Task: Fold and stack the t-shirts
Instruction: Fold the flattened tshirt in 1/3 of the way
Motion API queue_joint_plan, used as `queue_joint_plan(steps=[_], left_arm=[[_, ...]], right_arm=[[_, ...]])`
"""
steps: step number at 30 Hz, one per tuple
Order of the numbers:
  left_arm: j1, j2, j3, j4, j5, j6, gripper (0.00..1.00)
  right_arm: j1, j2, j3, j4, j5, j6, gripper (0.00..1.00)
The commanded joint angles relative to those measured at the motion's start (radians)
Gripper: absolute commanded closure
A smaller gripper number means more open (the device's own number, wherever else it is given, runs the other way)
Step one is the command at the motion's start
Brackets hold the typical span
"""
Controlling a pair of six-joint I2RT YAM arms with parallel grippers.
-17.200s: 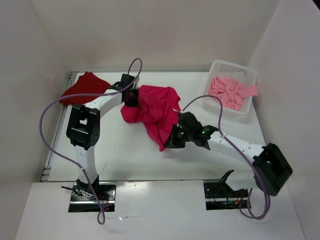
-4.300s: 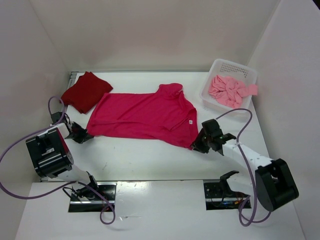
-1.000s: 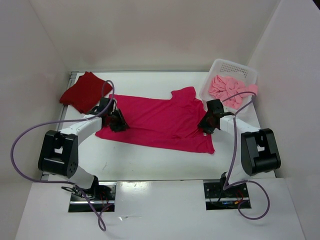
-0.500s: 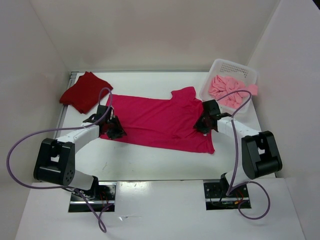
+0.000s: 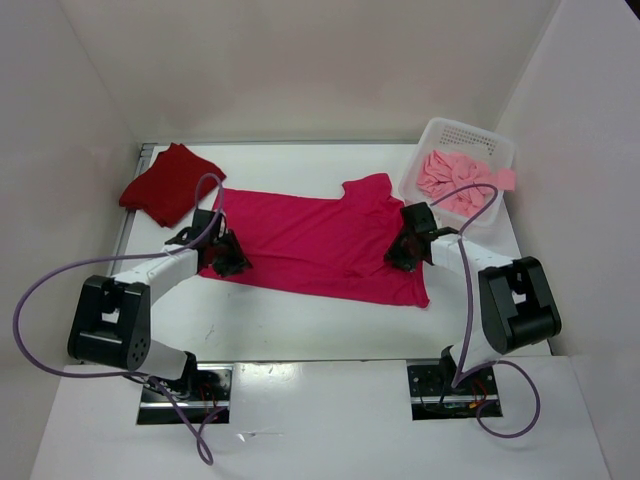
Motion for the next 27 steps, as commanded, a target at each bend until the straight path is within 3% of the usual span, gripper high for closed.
queue_joint_plan(steps=[1, 13, 16, 21, 27], left_arm=[[0.005, 0.025, 0.027, 0.035, -0.008, 0.002, 0.60], [0.024, 0.101, 0.070, 0.053, -0.017, 0.031, 0.60], [0.024, 0.101, 0.061, 0.053, -0.017, 0.031, 0.60], [0.024, 0.111, 0.070, 0.053, -0.026, 0.042, 0.60], [0.034, 0.131, 0.070, 0.044, -0.035, 0.042, 0.60]], right_arm=[[0.010, -0.017, -0.009, 0.012, 0.028, -0.004, 0.62], [0.010, -0.048, -0.005, -0.010, 0.011, -0.004, 0.61], [0.019, 0.006, 0.007, 0.018, -0.009, -0.004, 0.62], [0.032, 0.102, 0.090, 0.027, -0.018, -0.004, 0.78], [0.032, 0.080, 0.142, 0.013, 0.003, -0.004, 0.99]])
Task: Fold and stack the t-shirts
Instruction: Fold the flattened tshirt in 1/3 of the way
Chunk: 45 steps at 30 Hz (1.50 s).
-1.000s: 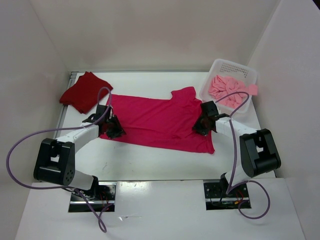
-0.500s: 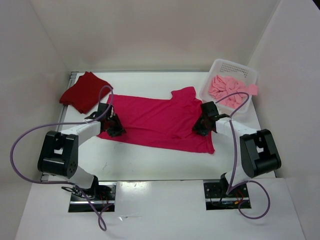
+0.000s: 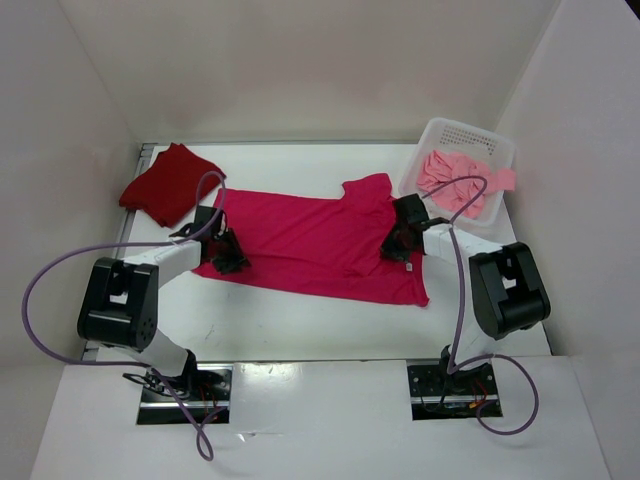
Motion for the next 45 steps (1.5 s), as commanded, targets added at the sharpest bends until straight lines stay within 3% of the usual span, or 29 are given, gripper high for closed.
queue_joint_plan(steps=[1, 5, 18, 21, 22, 23, 26, 30, 32, 35, 36, 37, 41, 45], left_arm=[[0.009, 0.015, 0.028, 0.002, -0.019, 0.031, 0.60], [0.038, 0.015, 0.019, -0.008, -0.032, 0.022, 0.60], [0.047, -0.015, -0.008, -0.026, -0.032, 0.022, 0.60], [0.047, -0.026, -0.008, -0.026, -0.032, 0.022, 0.60], [0.047, -0.037, -0.008, -0.026, -0.032, 0.022, 0.60], [0.047, -0.037, -0.008, -0.026, -0.032, 0.022, 0.60], [0.047, -0.083, -0.008, -0.037, -0.032, 0.022, 0.60], [0.047, -0.172, 0.004, -0.057, -0.023, -0.006, 0.60], [0.047, -0.181, 0.034, -0.057, -0.023, -0.006, 0.58], [0.065, -0.117, 0.126, -0.075, -0.070, 0.031, 0.45], [0.075, -0.092, 0.148, -0.075, -0.081, 0.051, 0.37], [0.100, -0.045, 0.178, -0.075, -0.093, 0.051, 0.35], [0.173, 0.066, 0.225, -0.086, -0.116, 0.075, 0.36], [0.219, 0.048, 0.164, -0.100, -0.089, 0.075, 0.51]], right_arm=[[0.010, -0.036, 0.066, 0.006, 0.024, -0.002, 0.99], [0.010, -0.073, 0.109, -0.003, 0.034, -0.013, 0.99], [0.010, 0.090, 0.316, -0.003, 0.052, -0.050, 0.98], [0.010, 0.150, 0.341, 0.006, 0.052, -0.062, 0.90], [0.010, 0.164, 0.341, 0.006, 0.052, -0.062, 0.76], [0.010, 0.164, 0.341, 0.006, 0.043, -0.062, 0.70], [0.010, 0.136, 0.332, 0.006, 0.043, -0.071, 0.62], [0.010, 0.047, 0.294, -0.013, 0.032, -0.081, 0.63], [0.010, -0.014, 0.231, -0.013, -0.008, -0.081, 0.76], [0.010, -0.091, 0.124, -0.013, -0.037, -0.090, 0.91], [0.010, -0.115, 0.067, -0.004, -0.049, -0.090, 0.91], [0.010, -0.161, 0.042, -0.003, -0.049, -0.090, 0.91], [0.010, -0.214, -0.041, -0.003, -0.049, -0.090, 0.90], [0.010, -0.258, -0.076, -0.003, -0.074, -0.070, 0.87]])
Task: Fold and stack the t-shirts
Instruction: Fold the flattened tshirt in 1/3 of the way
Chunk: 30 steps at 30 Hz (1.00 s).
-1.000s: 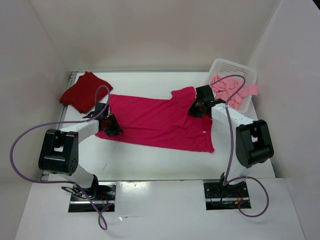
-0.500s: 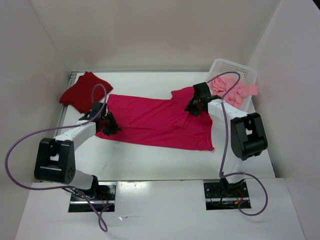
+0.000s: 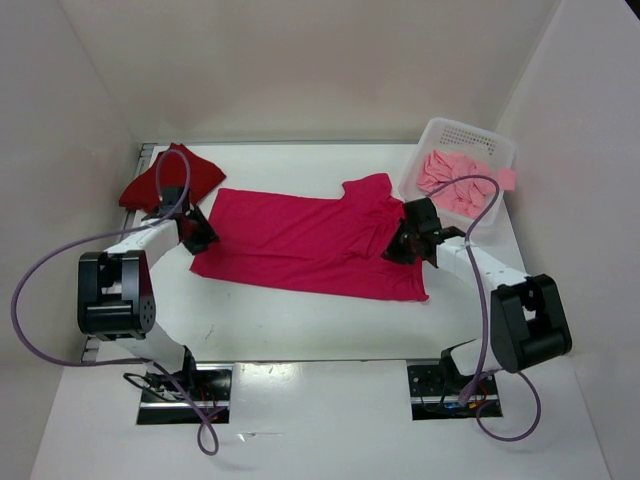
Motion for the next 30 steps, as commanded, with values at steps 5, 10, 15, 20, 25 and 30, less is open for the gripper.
queue_joint_plan(steps=[5, 10, 15, 20, 25, 30], left_arm=[[0.077, -0.130, -0.197, 0.058, 0.036, -0.091, 0.58], [0.077, -0.095, -0.149, 0.072, 0.036, -0.111, 0.58], [0.077, -0.041, -0.120, 0.084, 0.036, -0.091, 0.60], [0.077, -0.007, -0.123, 0.126, 0.048, -0.120, 0.61], [0.077, 0.038, -0.082, 0.155, 0.048, -0.109, 0.77], [0.077, 0.038, -0.036, 0.164, 0.057, -0.130, 0.95]], right_arm=[[0.010, -0.080, -0.029, 0.016, -0.023, 0.013, 0.87], [0.010, -0.080, -0.029, 0.016, -0.034, 0.013, 0.87], [0.010, -0.098, -0.029, 0.006, -0.024, 0.003, 0.83], [0.010, -0.099, -0.029, 0.006, -0.024, 0.003, 0.80], [0.010, -0.099, -0.029, 0.006, -0.033, -0.006, 0.77], [0.010, -0.076, -0.031, -0.003, -0.024, -0.006, 0.73]])
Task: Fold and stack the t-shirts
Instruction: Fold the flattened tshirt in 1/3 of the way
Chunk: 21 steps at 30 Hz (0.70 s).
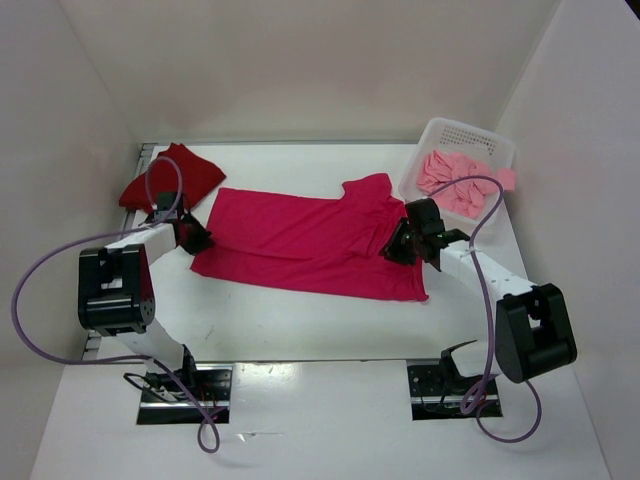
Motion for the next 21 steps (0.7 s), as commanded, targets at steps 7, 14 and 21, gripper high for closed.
queue_joint_plan(steps=[7, 14, 21], left_arm=[[0.002, 0.004, 0.101, 0.045, 0.041, -0.059, 0.95], [0.022, 0.060, 0.123, 0.072, 0.066, -0.123, 0.77], [0.042, 0.031, 0.108, 0.068, 0.038, -0.118, 0.24]], right_arm=[[0.044, 0.116, 0.030, 0.053, -0.013, -0.010, 0.68], [0.062, 0.273, 0.136, 0.099, -0.024, -0.010, 0.65], [0.071, 0.354, 0.195, 0.133, -0.008, 0.010, 0.58]])
